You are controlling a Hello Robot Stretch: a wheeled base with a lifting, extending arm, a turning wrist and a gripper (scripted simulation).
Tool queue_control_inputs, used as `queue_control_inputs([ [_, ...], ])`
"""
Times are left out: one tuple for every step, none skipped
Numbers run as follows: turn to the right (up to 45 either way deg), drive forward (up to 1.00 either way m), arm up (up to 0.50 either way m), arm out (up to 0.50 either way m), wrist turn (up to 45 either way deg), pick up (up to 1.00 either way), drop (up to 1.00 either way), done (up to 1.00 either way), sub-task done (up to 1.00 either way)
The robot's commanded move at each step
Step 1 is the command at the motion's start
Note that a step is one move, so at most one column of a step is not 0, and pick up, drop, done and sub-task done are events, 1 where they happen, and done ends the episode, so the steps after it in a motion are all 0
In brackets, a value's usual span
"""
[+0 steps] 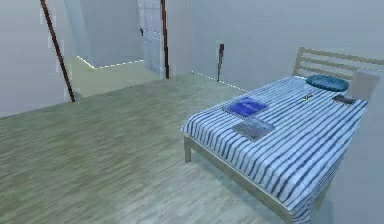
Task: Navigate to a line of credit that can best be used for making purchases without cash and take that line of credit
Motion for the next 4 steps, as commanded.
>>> queue_control_inputs([
  [-6.0, 0.0, 0.0, 0.0, 0.0, 0.0, 0.0, 0.0, 0.0],
  [45.0, 0.0, 0.0, 0.0, 0.0, 0.0, 0.0, 0.0, 0.0],
  [21.0, 0.0, 0.0, 0.0, 0.0, 0.0, 0.0, 0.0, 0.0],
  [0.0, 0.6, 0.0, 0.0, 0.0, 0.0, 0.0, 0.0, 0.0],
])
